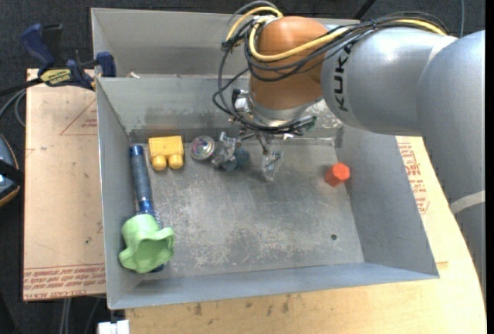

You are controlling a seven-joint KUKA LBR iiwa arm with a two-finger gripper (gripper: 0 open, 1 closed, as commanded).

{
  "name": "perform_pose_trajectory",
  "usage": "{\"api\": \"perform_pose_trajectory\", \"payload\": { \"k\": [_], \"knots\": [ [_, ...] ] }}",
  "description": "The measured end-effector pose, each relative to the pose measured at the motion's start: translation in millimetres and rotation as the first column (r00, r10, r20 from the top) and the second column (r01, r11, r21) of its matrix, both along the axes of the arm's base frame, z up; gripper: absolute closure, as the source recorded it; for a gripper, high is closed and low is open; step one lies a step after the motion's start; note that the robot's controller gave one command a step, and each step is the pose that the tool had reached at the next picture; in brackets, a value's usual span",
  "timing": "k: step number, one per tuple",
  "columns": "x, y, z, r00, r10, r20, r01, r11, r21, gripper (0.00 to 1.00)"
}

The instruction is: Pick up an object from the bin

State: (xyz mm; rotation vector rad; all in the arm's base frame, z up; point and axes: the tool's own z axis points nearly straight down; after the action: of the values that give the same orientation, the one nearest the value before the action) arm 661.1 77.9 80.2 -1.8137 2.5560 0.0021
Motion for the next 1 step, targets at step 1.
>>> {"api": "perform_pose_trajectory", "payload": {
  "k": [1],
  "knots": [
    [1.0,-1.9,1.4,1.000,-0.003,0.002,0.003,1.000,-0.003,1.00]
  ]
}}
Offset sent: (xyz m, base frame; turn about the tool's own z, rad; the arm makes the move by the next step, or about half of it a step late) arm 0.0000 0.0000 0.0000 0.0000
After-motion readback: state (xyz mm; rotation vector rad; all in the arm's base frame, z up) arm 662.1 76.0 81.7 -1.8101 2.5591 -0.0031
